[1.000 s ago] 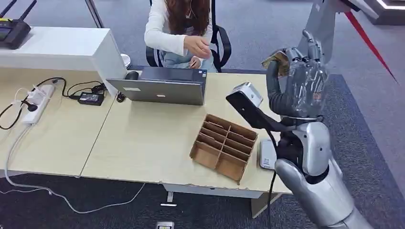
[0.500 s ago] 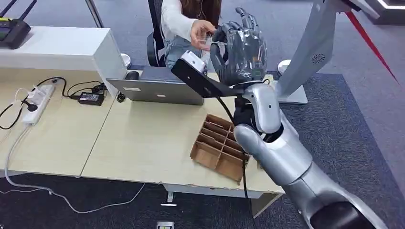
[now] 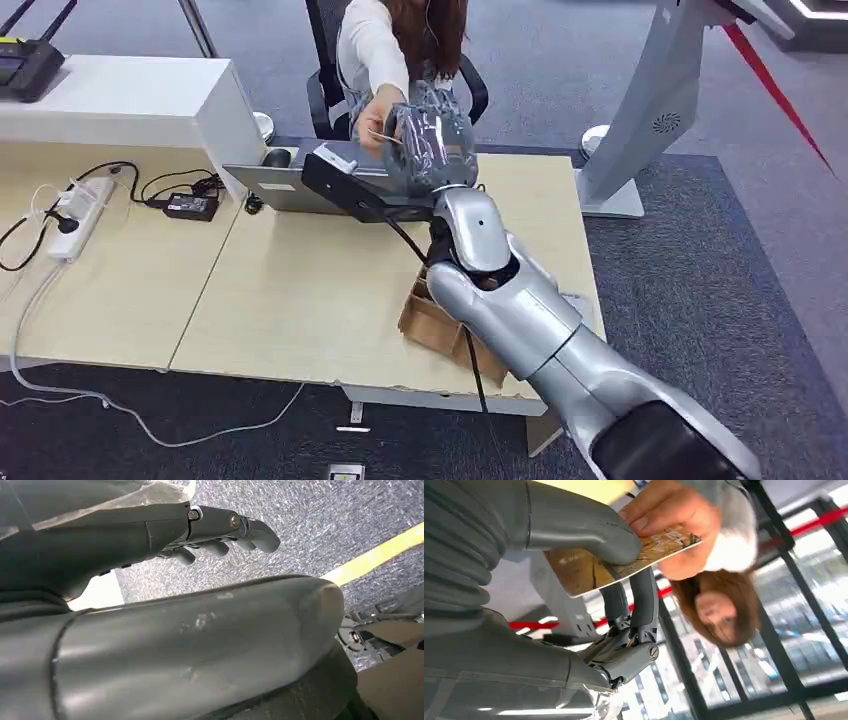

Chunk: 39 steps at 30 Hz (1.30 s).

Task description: Pass the card to the sensor for recognition and then transmit it.

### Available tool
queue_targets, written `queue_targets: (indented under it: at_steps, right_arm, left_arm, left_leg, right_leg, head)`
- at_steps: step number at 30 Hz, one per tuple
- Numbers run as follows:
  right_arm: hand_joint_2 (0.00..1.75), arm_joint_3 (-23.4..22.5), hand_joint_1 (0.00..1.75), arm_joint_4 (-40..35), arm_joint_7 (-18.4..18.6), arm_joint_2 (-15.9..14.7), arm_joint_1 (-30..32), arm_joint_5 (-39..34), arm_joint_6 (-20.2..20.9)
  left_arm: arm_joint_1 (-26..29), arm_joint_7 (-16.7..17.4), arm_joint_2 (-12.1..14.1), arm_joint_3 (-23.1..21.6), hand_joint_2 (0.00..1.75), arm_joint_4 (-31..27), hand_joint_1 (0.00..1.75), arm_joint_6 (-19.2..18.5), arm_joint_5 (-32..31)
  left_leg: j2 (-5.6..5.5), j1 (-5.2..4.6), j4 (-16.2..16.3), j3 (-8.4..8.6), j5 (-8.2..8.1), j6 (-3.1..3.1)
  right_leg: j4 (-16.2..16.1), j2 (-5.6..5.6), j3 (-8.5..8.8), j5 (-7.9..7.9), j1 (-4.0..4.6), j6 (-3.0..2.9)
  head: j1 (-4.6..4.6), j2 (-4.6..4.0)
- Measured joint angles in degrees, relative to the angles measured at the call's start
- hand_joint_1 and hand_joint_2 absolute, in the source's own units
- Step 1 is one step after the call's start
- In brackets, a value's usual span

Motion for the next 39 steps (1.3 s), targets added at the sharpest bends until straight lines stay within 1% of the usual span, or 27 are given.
queue_targets:
  at_steps: [2,5,12,17,18,19,20,24,29,30,32,34,35,37,39]
  right_arm:
    - [1.75,0.3,1.75,1.1,0.4,0.1,0.0,-0.6,0.8]
    - [1.75,0.6,1.75,3.3,0.4,0.1,-0.1,-1.6,1.0]
    - [1.75,1.2,1.75,6.7,-0.2,0.0,-0.1,-2.7,0.2]
    - [1.75,1.5,1.73,7.8,-0.3,0.2,0.0,-3.1,-0.1]
    - [1.75,1.5,1.17,8.0,-0.3,0.3,0.0,-3.1,-0.2]
    - [1.75,1.6,0.54,8.1,-0.3,0.3,0.0,-3.2,-0.2]
    - [1.75,1.6,0.0,8.3,-0.3,0.3,0.0,-3.2,-0.2]
    - [1.75,2.0,0.0,8.9,-0.3,0.4,0.1,-3.3,-0.2]
    - [1.75,2.4,0.0,8.8,-0.4,1.0,0.5,-3.3,-1.6]
    - [1.75,2.4,0.0,8.5,-0.7,1.1,0.7,-3.4,-2.2]
    - [1.75,2.4,0.0,7.3,-3.1,1.2,1.5,-4.1,-5.3]
    - [1.75,2.4,0.0,5.9,-5.5,1.1,2.5,-4.8,-8.1]
    - [1.75,2.4,0.0,5.0,-6.0,1.1,2.8,-5.1,-8.9]
    - [1.75,2.3,0.0,1.8,-5.8,0.3,4.2,-5.1,-8.9]
    - [1.75,1.9,0.0,-4.1,-5.0,-1.5,6.7,-4.4,-8.7]
  left_arm:
    - [0.0,0.0,0.0,0.0,0.0,0.0,0.0,0.0,-0.1]
    - [0.0,0.2,0.0,0.0,0.0,0.0,0.0,0.0,-0.2]
    - [0.1,0.2,-0.1,0.0,0.0,0.0,0.0,0.2,-0.5]
    - [0.1,0.2,-0.2,0.0,0.0,0.0,0.0,0.3,-0.5]
    - [0.1,0.2,-0.2,0.0,0.0,0.0,0.0,0.3,-0.5]
    - [0.1,0.2,-0.2,0.0,0.0,0.0,0.0,0.3,-0.5]
    - [0.1,0.2,-0.2,0.0,0.0,0.0,0.0,0.4,-0.5]
    - [0.1,0.2,-0.2,0.0,0.0,0.0,0.0,0.3,-0.5]
    - [0.1,0.5,-0.2,0.0,0.0,0.0,0.0,0.3,-0.3]
    - [0.1,0.6,-0.2,0.0,0.0,0.0,0.0,0.3,-0.2]
    - [0.1,0.8,-0.1,0.0,0.0,0.0,0.0,0.3,0.0]
    - [0.1,1.0,-0.1,0.0,0.0,0.0,0.0,0.4,0.3]
    - [0.1,1.0,-0.1,0.0,0.0,0.0,0.0,0.6,0.5]
    - [0.2,1.0,0.0,0.0,0.0,0.0,0.0,0.8,1.1]
    - [0.3,1.1,0.0,0.1,0.0,0.0,0.0,0.9,1.6]
  left_leg:
    - [0.01,0.0,0.0,0.0,0.0,0.0]
    - [0.03,-0.01,0.0,0.04,0.0,0.0]
    - [0.03,0.0,0.0,0.06,0.01,0.0]
    - [0.03,0.0,0.0,0.05,0.01,-0.01]
    - [0.03,0.0,0.0,0.05,0.01,-0.01]
    - [0.02,-0.01,0.0,0.04,0.0,-0.01]
    - [0.02,-0.01,0.0,0.04,0.0,-0.01]
    - [0.03,-0.01,0.0,0.03,0.0,0.0]
    - [0.02,0.0,0.0,0.04,0.0,-0.01]
    - [0.03,0.0,0.0,0.04,0.0,-0.01]
    - [0.05,0.0,0.0,0.05,0.0,-0.01]
    - [0.04,0.0,0.0,0.04,0.0,-0.01]
    - [0.04,0.0,0.0,0.05,0.0,-0.01]
    - [0.04,0.0,0.0,0.06,0.0,-0.01]
    - [0.03,-0.01,0.0,0.06,-0.01,0.0]
  right_leg:
    - [0.0,0.0,0.0,0.0,0.0,0.0]
    - [0.0,0.02,0.02,0.0,-0.01,0.0]
    - [0.0,0.02,0.03,0.01,-0.01,-0.01]
    - [0.0,0.02,0.02,0.02,0.0,-0.02]
    - [0.0,0.02,0.02,0.02,0.0,-0.02]
    - [0.0,0.02,0.02,0.02,0.0,-0.01]
    - [0.0,0.02,0.02,0.02,0.0,-0.01]
    - [0.0,0.02,0.01,0.02,-0.01,-0.01]
    - [0.0,0.02,0.01,0.02,0.0,-0.01]
    - [0.0,0.02,0.01,0.02,0.0,-0.02]
    - [0.0,0.02,0.01,0.02,0.0,-0.02]
    - [0.0,0.02,0.0,0.02,0.0,-0.02]
    - [0.0,0.02,-0.02,0.02,0.0,-0.02]
    - [0.0,0.02,-0.02,0.02,0.0,-0.02]
    - [0.0,0.02,-0.02,0.01,-0.01,-0.01]
  head:
    - [0.0,0.0]
    - [0.0,0.0]
    - [0.0,0.0]
    - [0.0,0.0]
    - [0.0,0.0]
    - [0.0,0.0]
    - [0.0,0.0]
    - [0.0,0.0]
    - [0.0,0.0]
    - [0.0,0.0]
    - [0.0,0.0]
    - [0.0,0.0]
    - [0.0,0.0]
    - [0.0,0.0]
    - [0.0,0.0]
